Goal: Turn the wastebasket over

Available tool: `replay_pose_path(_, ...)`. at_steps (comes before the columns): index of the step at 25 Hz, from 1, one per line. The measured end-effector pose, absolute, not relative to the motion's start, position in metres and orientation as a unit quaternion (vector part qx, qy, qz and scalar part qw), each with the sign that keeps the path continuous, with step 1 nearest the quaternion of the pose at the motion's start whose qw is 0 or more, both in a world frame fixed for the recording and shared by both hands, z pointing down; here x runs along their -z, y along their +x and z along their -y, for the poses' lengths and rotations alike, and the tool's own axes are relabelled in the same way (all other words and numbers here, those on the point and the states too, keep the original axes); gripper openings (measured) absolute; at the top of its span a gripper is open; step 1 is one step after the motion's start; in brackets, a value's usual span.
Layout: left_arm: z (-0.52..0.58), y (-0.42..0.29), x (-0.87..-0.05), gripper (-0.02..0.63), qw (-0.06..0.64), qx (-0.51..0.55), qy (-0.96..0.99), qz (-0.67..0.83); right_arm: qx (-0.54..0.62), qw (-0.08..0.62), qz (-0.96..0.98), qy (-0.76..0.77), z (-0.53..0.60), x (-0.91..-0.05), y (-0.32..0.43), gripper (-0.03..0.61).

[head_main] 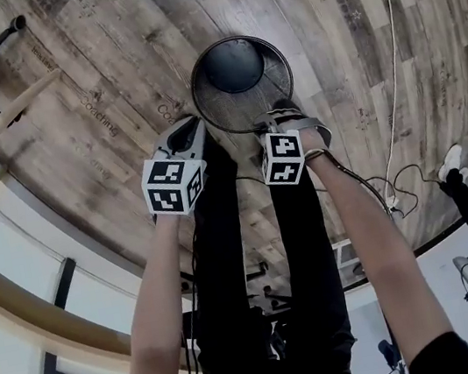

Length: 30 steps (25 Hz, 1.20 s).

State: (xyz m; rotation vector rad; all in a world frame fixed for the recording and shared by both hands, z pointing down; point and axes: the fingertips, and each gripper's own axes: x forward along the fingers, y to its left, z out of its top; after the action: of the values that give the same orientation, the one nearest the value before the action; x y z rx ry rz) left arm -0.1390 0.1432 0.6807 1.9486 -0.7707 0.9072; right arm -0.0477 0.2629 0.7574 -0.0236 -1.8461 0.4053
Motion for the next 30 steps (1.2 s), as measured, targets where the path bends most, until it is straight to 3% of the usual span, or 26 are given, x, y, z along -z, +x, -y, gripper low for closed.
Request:
replay_pose_path(12,-0.143,-0.121,-0.623,0.038,0.403,-0.356,0.78,0.319,-0.2,0.559,0.803,0.063,-0.239,-0.681,-0.018,0.054)
replay_pose_path(20,-0.124,-0.095,-0.53,0.023,0.414,-0.344,0.776,0.329,-0.192,0.525,0.816,0.145,-0.182,-0.573,0.016,0.048)
replay_pose_path(30,-0.102,-0.065,-0.381,0.021,0.359,-0.299,0.804,0.367,-0.179,0.45,0.844,0.231,-0.149,-0.413,0.04,0.04)
